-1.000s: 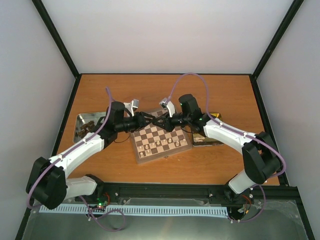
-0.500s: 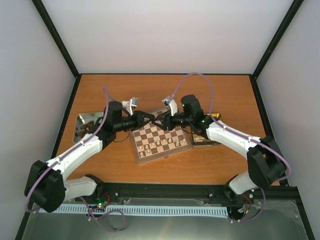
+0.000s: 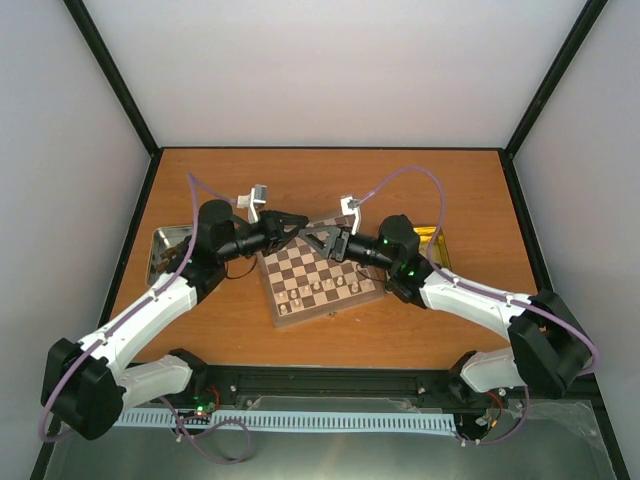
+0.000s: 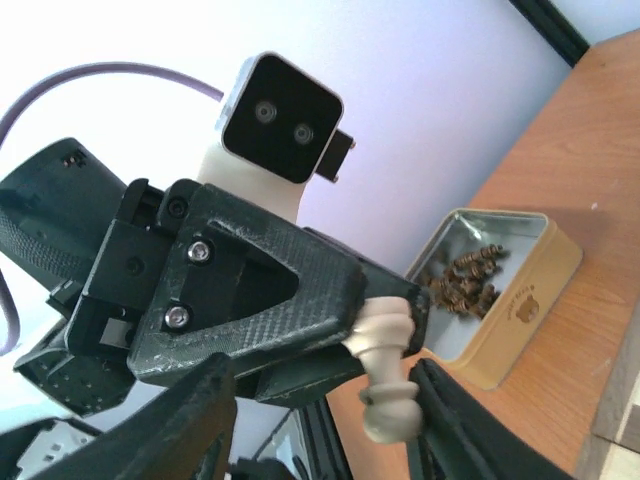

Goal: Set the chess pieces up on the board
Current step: Place the chess piece on the chessboard.

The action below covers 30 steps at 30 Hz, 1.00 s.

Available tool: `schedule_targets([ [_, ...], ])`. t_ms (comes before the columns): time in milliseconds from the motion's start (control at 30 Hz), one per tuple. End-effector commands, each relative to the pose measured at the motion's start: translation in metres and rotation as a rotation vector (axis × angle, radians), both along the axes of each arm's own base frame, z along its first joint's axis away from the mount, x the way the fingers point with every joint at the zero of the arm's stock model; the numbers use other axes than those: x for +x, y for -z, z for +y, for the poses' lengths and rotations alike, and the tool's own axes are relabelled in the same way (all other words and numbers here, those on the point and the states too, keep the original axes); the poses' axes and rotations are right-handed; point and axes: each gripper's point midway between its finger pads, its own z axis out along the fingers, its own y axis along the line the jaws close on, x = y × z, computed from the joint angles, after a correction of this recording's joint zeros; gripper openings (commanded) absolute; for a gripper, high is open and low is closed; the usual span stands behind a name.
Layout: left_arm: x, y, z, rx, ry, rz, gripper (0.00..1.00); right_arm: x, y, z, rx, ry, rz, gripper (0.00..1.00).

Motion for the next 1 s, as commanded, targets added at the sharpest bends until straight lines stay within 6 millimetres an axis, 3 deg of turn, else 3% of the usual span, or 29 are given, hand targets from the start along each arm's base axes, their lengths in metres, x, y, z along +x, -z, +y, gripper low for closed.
schedule_targets([
  [0,-0.003,-0.048,-0.001,-0.126,-0.001,-0.028,0.12,0.000,-0.030,-0.006,0.166,0.063,0.020,0.44],
  [400,-0.008,-0.048,0.001,-0.174,-0.006,0.026,0.13,0.010,-0.039,-0.019,0.259,0.152,0.058,0.40],
  [600,-0.006,-0.042,-0.001,-0.173,-0.004,0.042,0.13,0.013,-0.035,-0.016,0.264,0.148,0.105,0.19],
  [767,-0.005,-0.034,0.000,-0.158,-0.013,0.049,0.14,0.015,-0.035,-0.019,0.263,0.169,0.120,0.09],
  [933,-0.001,-0.018,0.006,-0.064,-0.057,0.035,0.33,0.019,-0.023,-0.016,0.147,0.197,0.150,0.07],
  [967,0.001,-0.014,0.011,-0.012,-0.079,0.001,0.37,0.020,-0.004,-0.016,0.056,0.211,0.193,0.07],
])
